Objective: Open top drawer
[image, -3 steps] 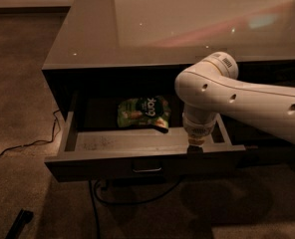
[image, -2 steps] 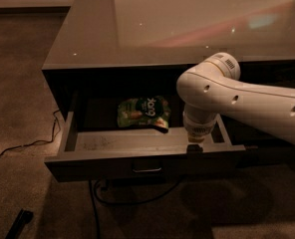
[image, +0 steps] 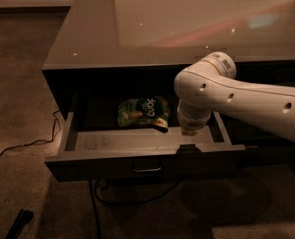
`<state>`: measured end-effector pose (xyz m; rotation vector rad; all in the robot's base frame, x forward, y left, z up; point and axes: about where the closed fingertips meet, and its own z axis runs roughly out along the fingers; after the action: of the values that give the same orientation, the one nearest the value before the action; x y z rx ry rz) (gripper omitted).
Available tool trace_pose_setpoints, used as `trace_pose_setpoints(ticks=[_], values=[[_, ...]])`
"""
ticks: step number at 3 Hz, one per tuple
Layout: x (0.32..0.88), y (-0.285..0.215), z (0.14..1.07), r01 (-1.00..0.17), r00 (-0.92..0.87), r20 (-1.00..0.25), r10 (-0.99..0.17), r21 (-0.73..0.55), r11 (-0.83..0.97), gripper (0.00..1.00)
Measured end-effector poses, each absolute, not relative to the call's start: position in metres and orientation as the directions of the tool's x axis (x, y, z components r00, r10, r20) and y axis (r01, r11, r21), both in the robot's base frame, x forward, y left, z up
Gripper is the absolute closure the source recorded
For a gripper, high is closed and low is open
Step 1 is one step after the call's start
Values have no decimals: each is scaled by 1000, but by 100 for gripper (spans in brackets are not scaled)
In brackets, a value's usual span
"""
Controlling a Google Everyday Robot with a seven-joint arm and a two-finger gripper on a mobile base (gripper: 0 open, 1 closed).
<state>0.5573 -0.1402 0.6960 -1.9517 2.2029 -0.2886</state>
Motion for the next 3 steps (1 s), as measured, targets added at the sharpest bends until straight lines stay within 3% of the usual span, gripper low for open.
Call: trace_pose_setpoints(ticks=[3], values=[[595, -127, 640, -985, -85, -11, -996, -153, 86, 100]])
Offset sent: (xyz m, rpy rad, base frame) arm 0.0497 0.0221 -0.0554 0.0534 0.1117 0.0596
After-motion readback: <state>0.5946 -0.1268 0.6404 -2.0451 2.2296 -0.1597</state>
